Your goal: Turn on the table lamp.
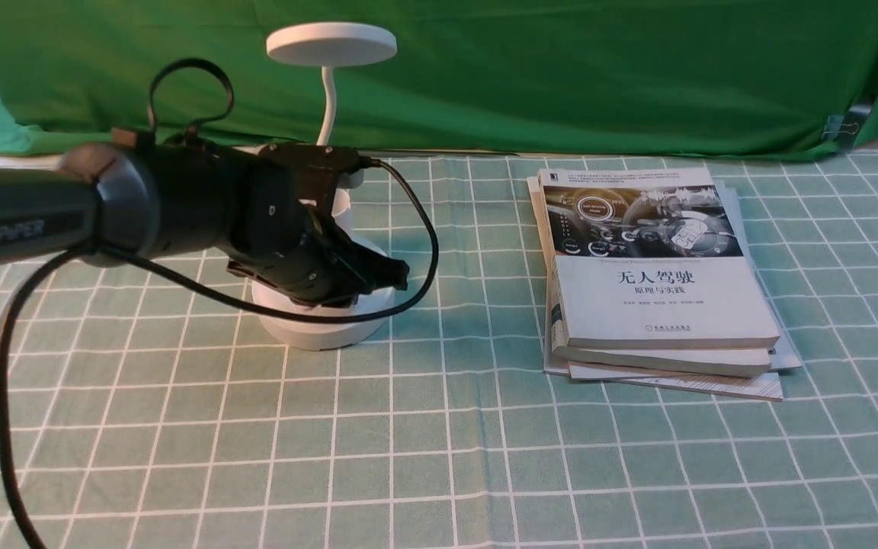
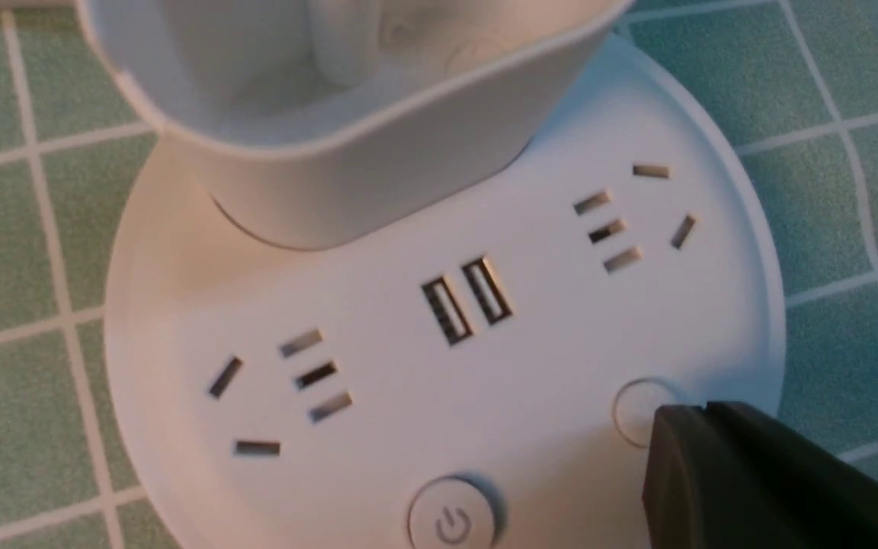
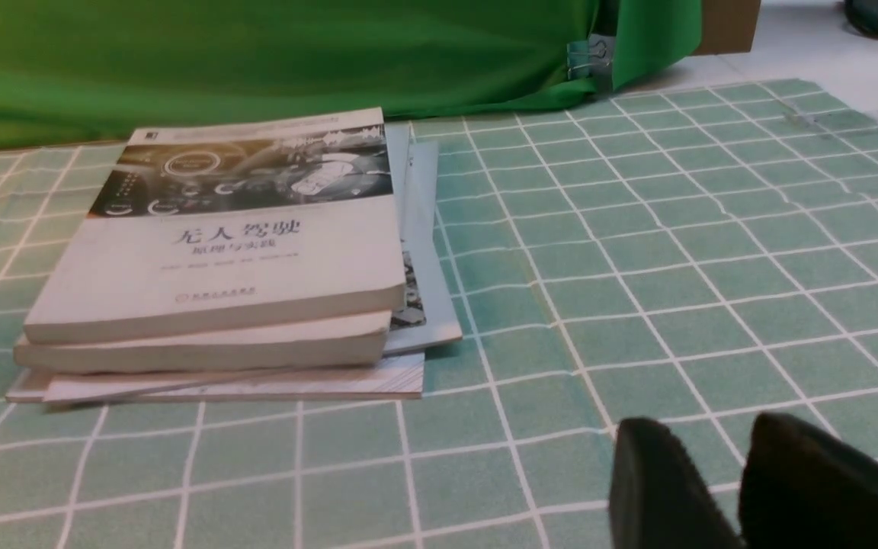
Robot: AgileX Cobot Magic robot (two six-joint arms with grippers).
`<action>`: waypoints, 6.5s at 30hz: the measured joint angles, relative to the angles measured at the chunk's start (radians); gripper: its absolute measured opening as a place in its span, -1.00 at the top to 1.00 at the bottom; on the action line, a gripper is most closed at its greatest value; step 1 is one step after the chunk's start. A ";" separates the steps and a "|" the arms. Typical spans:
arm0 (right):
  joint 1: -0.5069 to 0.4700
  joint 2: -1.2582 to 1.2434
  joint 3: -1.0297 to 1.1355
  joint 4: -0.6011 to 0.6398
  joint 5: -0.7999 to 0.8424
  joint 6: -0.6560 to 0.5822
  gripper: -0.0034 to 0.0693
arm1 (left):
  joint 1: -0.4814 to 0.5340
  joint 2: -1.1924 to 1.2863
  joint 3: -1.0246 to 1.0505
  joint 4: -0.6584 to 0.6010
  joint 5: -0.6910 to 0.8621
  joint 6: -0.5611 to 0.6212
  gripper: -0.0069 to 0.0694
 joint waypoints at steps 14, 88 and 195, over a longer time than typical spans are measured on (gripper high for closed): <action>0.000 0.000 0.000 0.000 0.000 0.000 0.25 | 0.000 0.013 -0.023 0.017 -0.019 -0.022 0.76; 0.000 0.000 0.000 0.000 0.000 0.000 0.25 | 0.000 0.043 0.010 0.080 -0.113 -0.127 0.76; 0.000 0.000 0.000 0.000 -0.001 0.000 0.25 | -0.001 -1.528 0.780 -0.112 -0.065 0.081 0.76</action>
